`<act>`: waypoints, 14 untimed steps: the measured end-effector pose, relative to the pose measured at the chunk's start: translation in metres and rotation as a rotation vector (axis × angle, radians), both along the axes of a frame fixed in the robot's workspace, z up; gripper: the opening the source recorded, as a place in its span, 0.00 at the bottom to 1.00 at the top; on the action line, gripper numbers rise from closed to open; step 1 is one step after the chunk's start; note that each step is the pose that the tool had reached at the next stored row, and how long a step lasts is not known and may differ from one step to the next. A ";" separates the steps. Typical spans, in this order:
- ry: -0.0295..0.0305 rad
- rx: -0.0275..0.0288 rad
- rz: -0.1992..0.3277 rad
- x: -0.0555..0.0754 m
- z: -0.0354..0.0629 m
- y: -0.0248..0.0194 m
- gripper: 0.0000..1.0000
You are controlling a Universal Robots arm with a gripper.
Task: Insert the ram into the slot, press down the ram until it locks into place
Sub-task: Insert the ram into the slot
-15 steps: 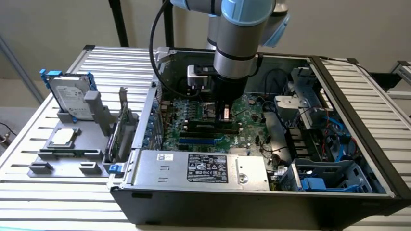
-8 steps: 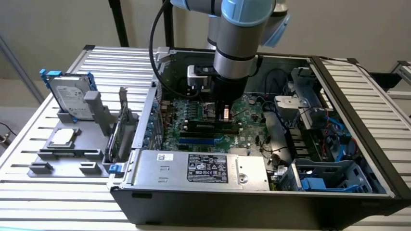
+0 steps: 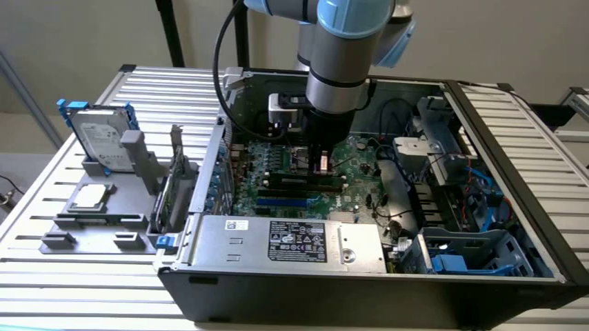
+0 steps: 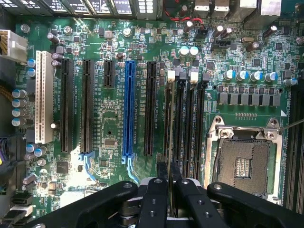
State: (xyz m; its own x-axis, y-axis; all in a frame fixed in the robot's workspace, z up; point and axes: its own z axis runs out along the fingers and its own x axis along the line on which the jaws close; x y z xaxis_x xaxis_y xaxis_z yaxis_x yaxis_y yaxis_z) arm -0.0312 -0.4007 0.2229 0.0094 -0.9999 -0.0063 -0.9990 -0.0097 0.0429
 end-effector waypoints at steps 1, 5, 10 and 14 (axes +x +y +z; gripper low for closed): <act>0.0000 -0.0001 -0.001 0.000 0.0000 0.0000 0.13; -0.0001 0.0001 -0.004 0.000 -0.0001 0.0000 0.13; 0.0000 0.0001 -0.005 0.000 -0.0003 0.0000 0.13; 0.0000 0.0001 -0.005 0.000 -0.0003 0.0000 0.13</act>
State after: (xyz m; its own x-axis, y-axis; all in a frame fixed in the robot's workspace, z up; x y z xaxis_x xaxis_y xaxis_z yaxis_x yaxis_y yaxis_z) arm -0.0316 -0.4006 0.2226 0.0041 -1.0000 -0.0064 -0.9991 -0.0043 0.0429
